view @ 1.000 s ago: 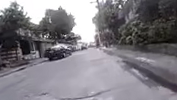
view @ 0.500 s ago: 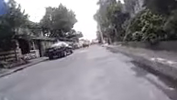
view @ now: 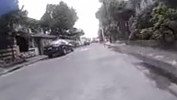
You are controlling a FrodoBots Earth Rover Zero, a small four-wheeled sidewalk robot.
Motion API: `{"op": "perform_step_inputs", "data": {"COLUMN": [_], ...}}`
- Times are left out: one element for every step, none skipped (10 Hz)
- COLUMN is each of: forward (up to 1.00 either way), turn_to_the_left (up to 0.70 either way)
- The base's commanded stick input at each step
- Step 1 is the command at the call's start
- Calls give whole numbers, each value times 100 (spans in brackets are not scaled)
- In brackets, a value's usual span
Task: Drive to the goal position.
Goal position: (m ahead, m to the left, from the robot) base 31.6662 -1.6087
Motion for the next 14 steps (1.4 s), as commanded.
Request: {"op": "perform_step_inputs", "data": {"forward": [100, 100, 100, 100, 100, 100, 100, 100, 100, 100, 100, 100, 100, 100], "turn_to_the_left": [4, 4, 4, 2, -9, -20, -31, -32, -25, -18, -11, -4, 3, 4]}}
